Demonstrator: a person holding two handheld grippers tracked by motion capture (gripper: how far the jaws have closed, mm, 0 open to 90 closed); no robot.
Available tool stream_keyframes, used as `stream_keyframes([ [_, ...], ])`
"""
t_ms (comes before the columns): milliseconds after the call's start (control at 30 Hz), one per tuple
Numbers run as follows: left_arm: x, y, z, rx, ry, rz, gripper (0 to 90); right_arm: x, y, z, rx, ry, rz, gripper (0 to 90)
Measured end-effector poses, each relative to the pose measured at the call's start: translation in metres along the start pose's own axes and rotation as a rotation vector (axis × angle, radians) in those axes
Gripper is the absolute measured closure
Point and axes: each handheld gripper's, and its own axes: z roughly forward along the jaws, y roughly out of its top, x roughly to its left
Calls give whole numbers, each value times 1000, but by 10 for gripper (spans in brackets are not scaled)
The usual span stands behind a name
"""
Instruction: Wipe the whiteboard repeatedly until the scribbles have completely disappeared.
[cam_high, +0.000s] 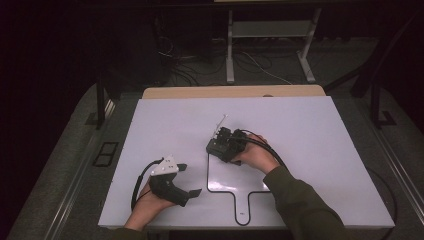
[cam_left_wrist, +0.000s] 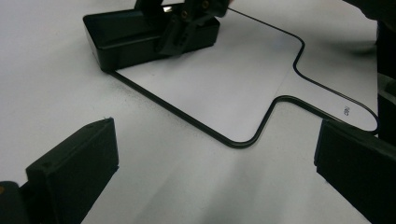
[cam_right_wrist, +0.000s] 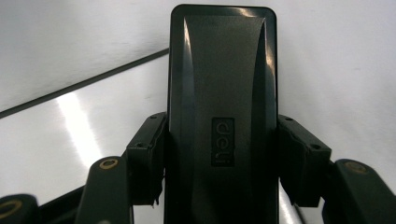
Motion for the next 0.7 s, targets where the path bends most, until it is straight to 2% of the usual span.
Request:
stream_keyframes([
  [167,0,0,0,-1,1,0,0,-13,0,2,0,-22,37,388],
  [433,0,0,-1,-2,2,-4,0,-23,-5,2,-4,-29,67,388],
  [567,1,0,0,-1,2,-3,0,-15,-4,1,1,-37,42,388],
  [700,0,0,0,1,0,0,0,-1,0,0,-2,-9,-4,388],
])
